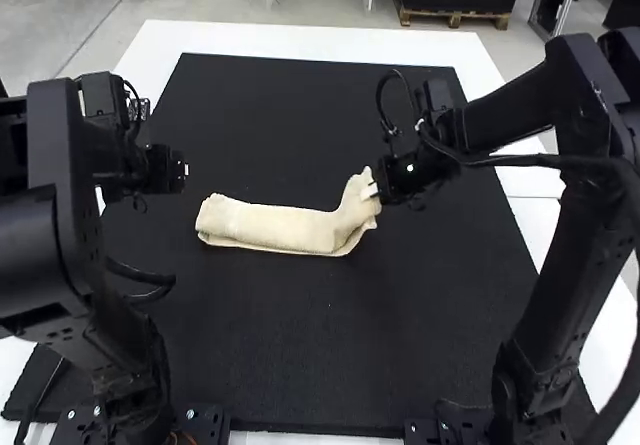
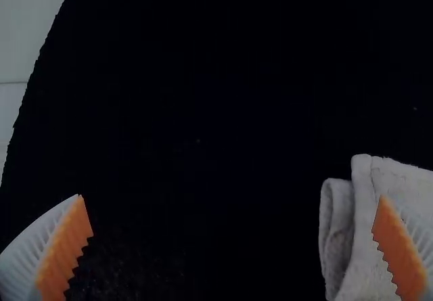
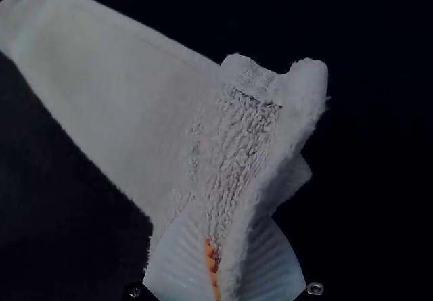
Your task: Fold the towel.
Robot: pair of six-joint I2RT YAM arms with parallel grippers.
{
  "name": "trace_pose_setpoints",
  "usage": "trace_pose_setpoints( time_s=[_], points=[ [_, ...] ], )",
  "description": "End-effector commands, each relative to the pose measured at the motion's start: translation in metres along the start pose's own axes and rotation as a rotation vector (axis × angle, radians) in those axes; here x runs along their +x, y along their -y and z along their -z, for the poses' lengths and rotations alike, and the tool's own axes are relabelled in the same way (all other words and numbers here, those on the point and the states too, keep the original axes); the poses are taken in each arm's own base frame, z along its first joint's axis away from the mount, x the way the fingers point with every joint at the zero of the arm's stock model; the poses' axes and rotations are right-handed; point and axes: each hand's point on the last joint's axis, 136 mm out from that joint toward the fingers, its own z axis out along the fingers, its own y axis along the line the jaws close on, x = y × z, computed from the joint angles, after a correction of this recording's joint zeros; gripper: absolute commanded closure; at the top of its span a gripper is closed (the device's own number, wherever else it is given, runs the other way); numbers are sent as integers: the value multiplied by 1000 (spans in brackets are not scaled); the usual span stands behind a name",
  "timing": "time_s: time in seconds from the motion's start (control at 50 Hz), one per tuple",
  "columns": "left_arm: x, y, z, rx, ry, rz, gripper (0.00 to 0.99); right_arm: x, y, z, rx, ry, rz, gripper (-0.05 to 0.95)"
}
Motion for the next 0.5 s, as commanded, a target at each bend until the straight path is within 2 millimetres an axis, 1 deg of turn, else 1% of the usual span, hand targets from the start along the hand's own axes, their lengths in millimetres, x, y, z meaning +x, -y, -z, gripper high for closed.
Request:
trace_pose_setpoints(
  time_s=[0.0, 0.2, 0.48],
  points=[
    [-18, -2, 8, 1, 49, -1, 25, -20, -30, -5, -70, 33, 45, 921],
    [-23, -1, 16, -4, 72, -6, 25, -25, -58, -29, -124, 22, 87, 921],
    [-21, 0, 18, -2, 65, -3, 25, -28, -108, -71, -211, -20, 154, 921]
  ],
)
